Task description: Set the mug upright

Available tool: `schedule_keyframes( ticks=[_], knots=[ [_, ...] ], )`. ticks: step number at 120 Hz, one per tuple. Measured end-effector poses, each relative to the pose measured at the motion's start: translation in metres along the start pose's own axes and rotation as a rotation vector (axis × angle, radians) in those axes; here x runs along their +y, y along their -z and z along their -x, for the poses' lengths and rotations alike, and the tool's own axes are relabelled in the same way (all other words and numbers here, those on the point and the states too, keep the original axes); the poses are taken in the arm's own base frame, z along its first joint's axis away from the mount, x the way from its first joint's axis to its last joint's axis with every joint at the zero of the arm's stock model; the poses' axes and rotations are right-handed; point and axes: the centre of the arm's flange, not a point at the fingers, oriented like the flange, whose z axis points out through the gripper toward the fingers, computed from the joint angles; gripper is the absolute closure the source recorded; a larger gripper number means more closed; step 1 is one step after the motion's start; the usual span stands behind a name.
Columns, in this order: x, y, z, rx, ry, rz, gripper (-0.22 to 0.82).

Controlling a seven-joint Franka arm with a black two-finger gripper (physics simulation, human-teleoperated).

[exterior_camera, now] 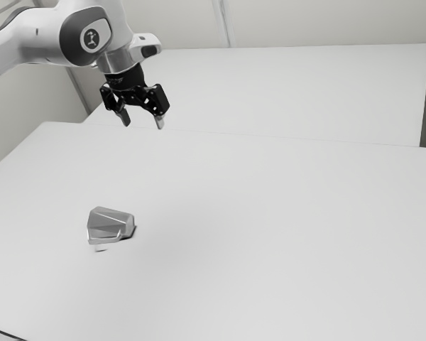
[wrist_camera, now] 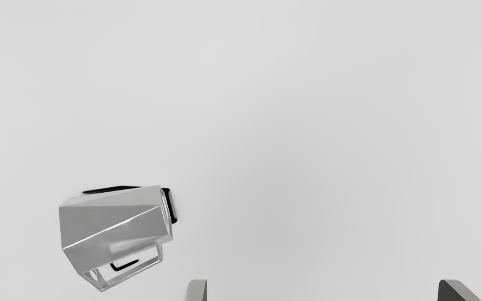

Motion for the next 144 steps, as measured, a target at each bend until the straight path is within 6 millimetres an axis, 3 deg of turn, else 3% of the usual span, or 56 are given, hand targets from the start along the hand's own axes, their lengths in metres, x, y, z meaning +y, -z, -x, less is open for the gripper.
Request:
schedule_keyframes(
  ticks=[16,36,78,112,144],
  knots=[
    [-0.001,0.000,0.003,-0.005,0.004,0.000,0.00],
    [-0.009,0.003,0.021,-0.012,0.022,-0.004,0.00],
    [-0.107,-0.013,0.030,-0.053,0.183,0.047,0.00],
    [-0.164,-0.031,0.039,-0.076,0.224,0.089,0.00],
    [-0.211,-0.065,0.049,-0.120,0.243,0.142,0.00]
  ],
)
